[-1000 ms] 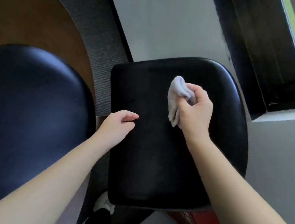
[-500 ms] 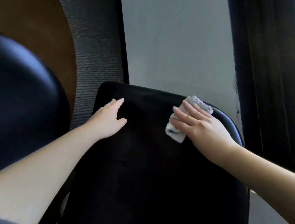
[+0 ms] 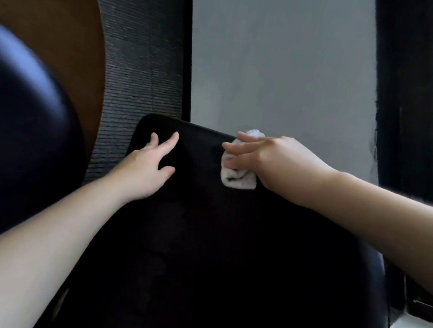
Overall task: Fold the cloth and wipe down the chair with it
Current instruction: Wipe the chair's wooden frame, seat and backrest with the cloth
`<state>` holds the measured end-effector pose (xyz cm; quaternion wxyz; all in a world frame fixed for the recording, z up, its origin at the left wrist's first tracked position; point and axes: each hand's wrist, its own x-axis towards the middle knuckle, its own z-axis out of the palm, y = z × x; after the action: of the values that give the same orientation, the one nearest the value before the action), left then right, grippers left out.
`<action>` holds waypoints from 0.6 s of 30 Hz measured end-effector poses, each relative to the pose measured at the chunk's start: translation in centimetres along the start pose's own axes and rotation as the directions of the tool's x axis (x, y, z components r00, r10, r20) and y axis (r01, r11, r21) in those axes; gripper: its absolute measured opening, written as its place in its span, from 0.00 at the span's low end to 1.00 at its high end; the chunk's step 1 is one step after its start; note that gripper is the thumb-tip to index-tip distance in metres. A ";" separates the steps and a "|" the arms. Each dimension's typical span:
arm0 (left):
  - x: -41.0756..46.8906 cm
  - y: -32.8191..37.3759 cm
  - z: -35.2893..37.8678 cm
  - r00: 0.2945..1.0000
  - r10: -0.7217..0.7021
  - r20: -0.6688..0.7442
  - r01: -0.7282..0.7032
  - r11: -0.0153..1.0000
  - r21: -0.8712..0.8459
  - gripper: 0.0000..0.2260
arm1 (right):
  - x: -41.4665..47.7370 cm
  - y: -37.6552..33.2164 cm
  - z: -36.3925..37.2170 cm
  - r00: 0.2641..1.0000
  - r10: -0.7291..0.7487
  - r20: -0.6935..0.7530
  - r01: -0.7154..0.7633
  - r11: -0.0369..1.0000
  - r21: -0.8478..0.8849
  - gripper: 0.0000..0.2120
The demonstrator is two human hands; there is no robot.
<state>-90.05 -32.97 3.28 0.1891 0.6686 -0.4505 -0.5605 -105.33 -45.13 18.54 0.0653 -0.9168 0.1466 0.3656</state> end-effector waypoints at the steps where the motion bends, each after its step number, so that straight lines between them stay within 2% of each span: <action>1: 0.2 0.0 0.0 1.000 0.001 -0.003 -0.001 1.000 0.007 0.30 | 1.7 -0.1 -0.1 1.000 0.010 0.022 -0.008 0.999 -0.052 0.12; 3: 0.5 -0.2 -0.2 1.000 0.017 -0.009 -0.016 1.000 0.023 0.29 | 5.0 -0.3 0.0 1.000 -0.008 -0.003 0.008 0.995 -0.099 0.10; 5: 0.7 -1.0 -0.5 0.998 0.051 -0.025 -0.051 0.999 0.020 0.29 | 6.5 0.2 0.6 1.000 -0.019 -0.011 0.017 0.993 -0.117 0.13; 9: 0.3 -2.4 -0.4 0.995 0.079 -0.058 -0.079 0.997 -0.005 0.29 | 2.0 2.4 0.9 0.991 -0.048 -0.128 0.058 0.996 0.072 0.15; 11: 0.3 -2.3 -0.2 0.995 0.073 -0.065 -0.074 0.997 -0.010 0.29 | 0.8 3.0 0.8 0.989 -0.061 -0.136 0.074 0.993 0.088 0.14; 15: 0.7 -1.8 -0.3 0.996 0.071 -0.056 -0.071 0.997 0.008 0.28 | 7.3 0.7 0.5 1.000 -0.023 0.010 0.025 0.980 -0.196 0.12; 18: 0.6 -3.0 -0.6 0.994 0.100 -0.041 -0.099 0.995 0.035 0.29 | 10.0 0.3 1.4 0.999 -0.038 -0.032 0.030 0.976 -0.216 0.12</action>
<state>-88.34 -32.11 0.85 0.2150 0.6603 -0.4884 -0.5285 -99.44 -47.31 10.66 -0.0309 -0.9273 0.0915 0.3617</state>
